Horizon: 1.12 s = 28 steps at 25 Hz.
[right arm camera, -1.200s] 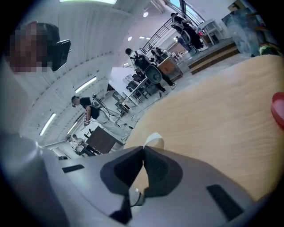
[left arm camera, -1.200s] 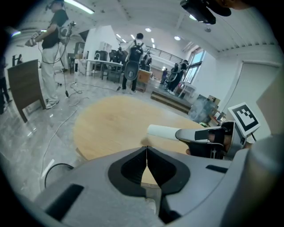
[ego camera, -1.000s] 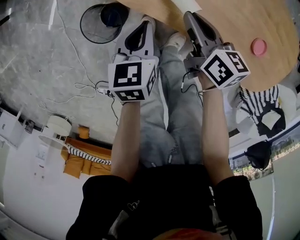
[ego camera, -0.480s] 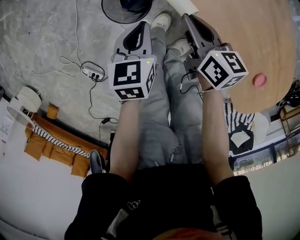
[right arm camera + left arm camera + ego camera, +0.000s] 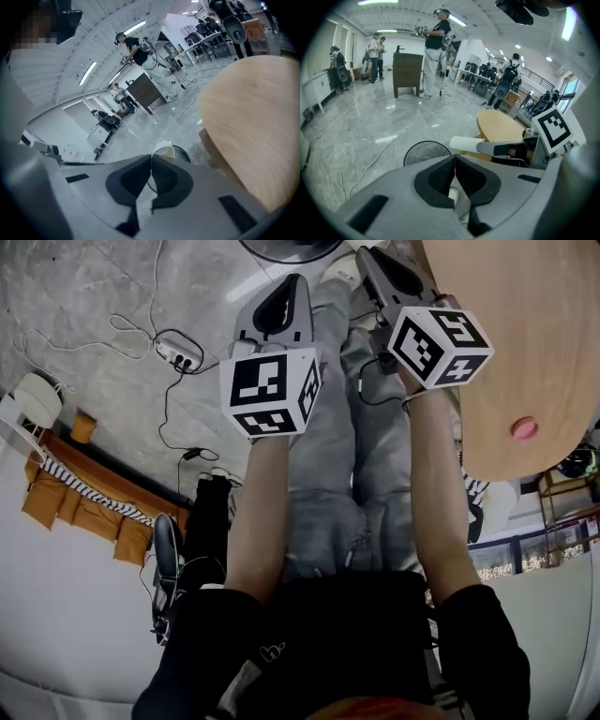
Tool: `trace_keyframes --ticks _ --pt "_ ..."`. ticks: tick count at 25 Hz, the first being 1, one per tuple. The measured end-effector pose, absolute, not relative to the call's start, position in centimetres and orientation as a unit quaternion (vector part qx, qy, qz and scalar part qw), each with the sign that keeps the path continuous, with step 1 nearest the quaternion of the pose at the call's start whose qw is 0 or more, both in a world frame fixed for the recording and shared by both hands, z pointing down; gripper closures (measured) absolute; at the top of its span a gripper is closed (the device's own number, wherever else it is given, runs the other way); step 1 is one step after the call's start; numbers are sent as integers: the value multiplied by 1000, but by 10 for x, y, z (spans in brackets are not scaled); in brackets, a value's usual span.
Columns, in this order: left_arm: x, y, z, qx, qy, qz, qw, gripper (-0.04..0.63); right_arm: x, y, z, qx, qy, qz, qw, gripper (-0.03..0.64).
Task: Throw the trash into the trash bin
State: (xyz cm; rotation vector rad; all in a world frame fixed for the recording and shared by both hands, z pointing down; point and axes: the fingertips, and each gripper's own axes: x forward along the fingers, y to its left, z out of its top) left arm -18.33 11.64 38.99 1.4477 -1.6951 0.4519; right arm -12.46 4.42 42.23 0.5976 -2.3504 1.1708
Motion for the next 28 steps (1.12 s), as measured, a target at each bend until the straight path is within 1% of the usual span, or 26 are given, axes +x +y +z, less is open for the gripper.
trace_keyframes --ticks 6,11,14,20,23,28 --pt "-186 121 407 568 -673 179 439 584 -146 50 459 207 -842 425 260 603" --pt "-214 129 440 538 -690 181 450 584 -161 56 504 204 -835 420 290 603" --pt "-227 136 455 519 -696 180 462 584 -167 55 524 214 -828 427 295 601" --pt "-235 144 448 508 -697 179 472 584 -173 68 519 207 -821 432 312 600" --pt "-231 129 444 522 -690 180 469 584 -166 61 509 216 -821 435 302 600" --pt "-206 98 426 564 -666 192 449 584 -138 46 476 238 -822 451 253 601"
